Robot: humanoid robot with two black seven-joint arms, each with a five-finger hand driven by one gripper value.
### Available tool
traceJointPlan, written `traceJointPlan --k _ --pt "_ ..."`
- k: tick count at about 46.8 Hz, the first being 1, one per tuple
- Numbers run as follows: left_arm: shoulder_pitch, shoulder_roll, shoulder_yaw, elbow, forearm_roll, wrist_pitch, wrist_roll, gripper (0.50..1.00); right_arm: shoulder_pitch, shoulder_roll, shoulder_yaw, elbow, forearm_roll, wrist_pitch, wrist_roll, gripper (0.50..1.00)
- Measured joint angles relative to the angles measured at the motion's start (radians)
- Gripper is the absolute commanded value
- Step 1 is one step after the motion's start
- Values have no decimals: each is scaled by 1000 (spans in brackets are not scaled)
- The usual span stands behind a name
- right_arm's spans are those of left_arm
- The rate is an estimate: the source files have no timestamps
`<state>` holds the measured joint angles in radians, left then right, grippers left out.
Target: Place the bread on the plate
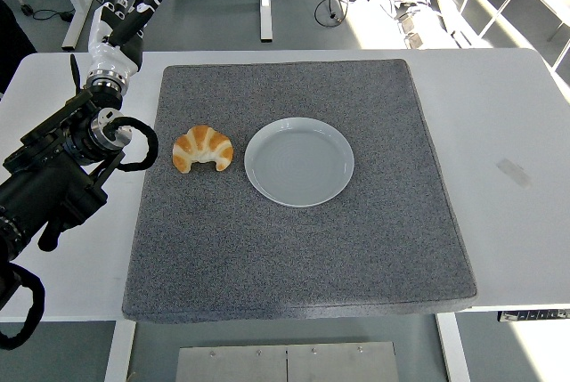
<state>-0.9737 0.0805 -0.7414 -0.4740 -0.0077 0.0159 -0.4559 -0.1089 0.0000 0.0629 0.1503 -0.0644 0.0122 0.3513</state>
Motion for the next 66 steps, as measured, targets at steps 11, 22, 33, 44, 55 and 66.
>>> traceJointPlan --k 11,22,33,44,55,66 --pt "3 4 2 1 11 -38 0 992 0 0 0 0 0 0 0 1000" --pt "10 17 40 -3 17 -40 -1 989 0 0 0 0 0 0 0 1000" --pt "-4 32 109 -25 22 -40 10 983 0 0 0 0 0 0 0 1000" --pt "-52 106 274 -78 47 -32 13 981 0 0 0 0 0 0 0 1000" --pt "-112 212 468 -177 98 -23 13 978 0 0 0 0 0 0 0 1000" --pt "-155 341 631 -418 299 103 13 978 0 0 0 0 0 0 0 1000"
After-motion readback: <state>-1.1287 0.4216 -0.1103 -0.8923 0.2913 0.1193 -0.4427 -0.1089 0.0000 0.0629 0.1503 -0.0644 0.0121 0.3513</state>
